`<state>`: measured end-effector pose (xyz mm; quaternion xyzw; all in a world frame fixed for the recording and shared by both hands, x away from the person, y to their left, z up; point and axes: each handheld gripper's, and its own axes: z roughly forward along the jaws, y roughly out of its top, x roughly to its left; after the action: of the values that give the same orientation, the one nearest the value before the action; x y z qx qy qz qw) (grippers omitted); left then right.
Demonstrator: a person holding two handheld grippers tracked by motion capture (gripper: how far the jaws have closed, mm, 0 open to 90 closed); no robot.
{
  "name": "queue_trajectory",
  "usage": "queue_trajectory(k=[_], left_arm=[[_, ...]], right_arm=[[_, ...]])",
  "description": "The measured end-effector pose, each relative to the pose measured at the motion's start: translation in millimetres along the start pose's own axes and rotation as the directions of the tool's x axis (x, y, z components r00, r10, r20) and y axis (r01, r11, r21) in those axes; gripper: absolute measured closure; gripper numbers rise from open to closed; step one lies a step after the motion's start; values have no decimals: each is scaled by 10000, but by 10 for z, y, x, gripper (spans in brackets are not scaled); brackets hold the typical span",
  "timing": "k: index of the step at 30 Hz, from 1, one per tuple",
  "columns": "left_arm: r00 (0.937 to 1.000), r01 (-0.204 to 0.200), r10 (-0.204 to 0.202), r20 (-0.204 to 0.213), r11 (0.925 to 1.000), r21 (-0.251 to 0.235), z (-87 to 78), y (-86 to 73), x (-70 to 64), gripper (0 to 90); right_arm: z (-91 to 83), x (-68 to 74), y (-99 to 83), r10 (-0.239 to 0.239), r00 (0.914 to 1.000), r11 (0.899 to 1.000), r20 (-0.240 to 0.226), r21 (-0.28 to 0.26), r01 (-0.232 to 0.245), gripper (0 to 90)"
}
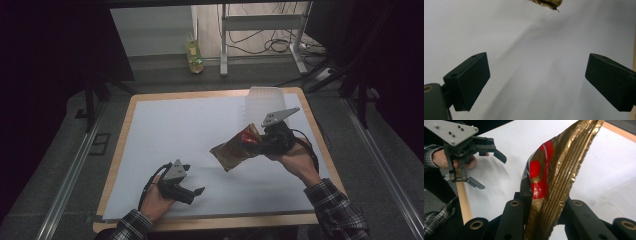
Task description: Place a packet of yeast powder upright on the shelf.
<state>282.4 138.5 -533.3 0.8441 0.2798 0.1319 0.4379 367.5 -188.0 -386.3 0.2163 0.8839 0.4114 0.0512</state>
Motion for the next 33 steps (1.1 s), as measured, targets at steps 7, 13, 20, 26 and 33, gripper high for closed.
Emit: queue_trajectory(k=[7,13,20,26,33], left_arm=[[10000,-63,63,-30,10000,30,3,0,-8,55],[9998,-182,183,-67,9997,154,8,-1,-8,55],[9996,-253,255,-104,9995,212,14,-1,-15,55],[9996,-260,262,-112,9995,206,12,-4,-11,54],[9990,-406,410,-190,9990,182,9,-8,-10,52]], right_arm=[[-122,-78,92,-102,9997,9999,229,-33,103,751],[-231,-164,190,-253,9994,9996,215,-87,255,752],[-337,-272,318,-423,9989,9991,201,-91,425,752],[-456,-392,431,-550,9975,9979,438,-314,564,751],[-605,-555,563,-862,9931,9952,790,-388,895,752]])
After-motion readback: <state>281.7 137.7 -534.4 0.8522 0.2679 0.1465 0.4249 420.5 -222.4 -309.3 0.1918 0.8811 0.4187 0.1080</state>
